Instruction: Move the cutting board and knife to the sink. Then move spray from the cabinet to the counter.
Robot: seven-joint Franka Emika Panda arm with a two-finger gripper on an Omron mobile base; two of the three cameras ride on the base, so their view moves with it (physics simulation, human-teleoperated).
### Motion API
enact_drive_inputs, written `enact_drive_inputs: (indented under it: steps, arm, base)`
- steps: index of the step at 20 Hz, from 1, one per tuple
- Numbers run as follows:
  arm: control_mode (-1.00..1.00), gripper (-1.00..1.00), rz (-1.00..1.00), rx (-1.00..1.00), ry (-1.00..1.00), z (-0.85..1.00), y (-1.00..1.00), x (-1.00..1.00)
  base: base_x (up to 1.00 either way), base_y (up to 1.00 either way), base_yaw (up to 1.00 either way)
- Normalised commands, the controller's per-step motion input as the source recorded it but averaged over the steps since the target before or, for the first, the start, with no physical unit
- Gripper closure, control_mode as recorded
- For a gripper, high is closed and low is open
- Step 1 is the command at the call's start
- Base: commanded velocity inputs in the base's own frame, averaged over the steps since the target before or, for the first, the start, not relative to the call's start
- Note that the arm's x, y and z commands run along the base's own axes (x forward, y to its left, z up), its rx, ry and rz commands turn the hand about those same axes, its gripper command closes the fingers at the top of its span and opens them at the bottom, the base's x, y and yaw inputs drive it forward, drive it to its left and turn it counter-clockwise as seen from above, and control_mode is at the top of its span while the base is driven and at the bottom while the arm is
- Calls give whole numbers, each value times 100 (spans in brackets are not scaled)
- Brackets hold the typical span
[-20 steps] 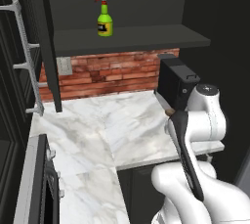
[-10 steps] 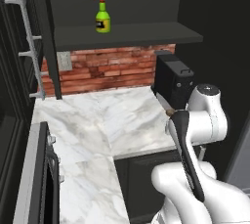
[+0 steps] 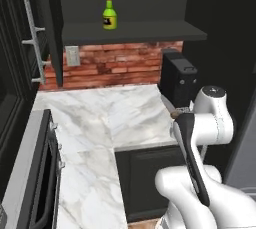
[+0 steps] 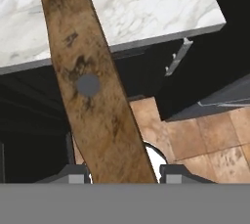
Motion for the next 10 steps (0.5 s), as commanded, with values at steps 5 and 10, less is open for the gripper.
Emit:
enact_drive_inputs:
  steps: [5, 10]
  arm:
    - [100, 100, 0, 0, 0, 0, 0, 0]
    - [100, 100, 0, 0, 0, 0, 0, 0]
  base:
    - [-80, -13, 18]
    - [-84, -27, 10]
